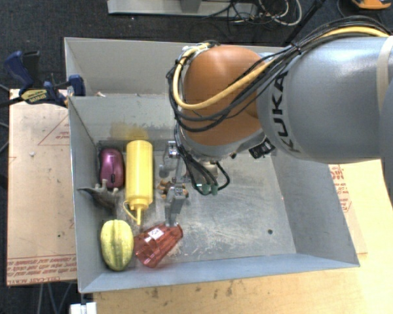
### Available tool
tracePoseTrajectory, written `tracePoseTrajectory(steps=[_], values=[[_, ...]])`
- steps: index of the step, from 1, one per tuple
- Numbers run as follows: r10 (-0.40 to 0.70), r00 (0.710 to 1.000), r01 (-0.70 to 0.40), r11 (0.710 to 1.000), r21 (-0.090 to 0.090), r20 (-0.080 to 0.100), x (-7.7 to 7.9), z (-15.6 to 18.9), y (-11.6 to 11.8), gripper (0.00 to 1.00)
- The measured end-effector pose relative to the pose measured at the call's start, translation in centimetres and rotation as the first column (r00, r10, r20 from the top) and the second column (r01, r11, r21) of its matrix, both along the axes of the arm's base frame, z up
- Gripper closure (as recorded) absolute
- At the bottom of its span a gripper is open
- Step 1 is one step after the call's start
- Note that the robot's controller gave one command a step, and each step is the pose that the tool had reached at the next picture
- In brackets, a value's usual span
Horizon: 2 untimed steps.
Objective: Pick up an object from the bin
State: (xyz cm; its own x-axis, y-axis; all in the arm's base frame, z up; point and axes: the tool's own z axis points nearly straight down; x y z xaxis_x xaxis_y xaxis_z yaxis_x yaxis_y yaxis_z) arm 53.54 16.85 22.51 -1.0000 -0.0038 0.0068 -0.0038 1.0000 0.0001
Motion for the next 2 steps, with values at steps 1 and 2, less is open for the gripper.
tracePoseTrajectory(steps=[1, 2], values=[[-0.004, 1.0, 0.004, 1.0, 0.001, 0.007, 0.2, 0.4, -0.1, 0.0], [0.111, 0.994, -0.111, 0.994, 0.001, 0.011, -0.9, -3.2, -0.7, 0.0]])
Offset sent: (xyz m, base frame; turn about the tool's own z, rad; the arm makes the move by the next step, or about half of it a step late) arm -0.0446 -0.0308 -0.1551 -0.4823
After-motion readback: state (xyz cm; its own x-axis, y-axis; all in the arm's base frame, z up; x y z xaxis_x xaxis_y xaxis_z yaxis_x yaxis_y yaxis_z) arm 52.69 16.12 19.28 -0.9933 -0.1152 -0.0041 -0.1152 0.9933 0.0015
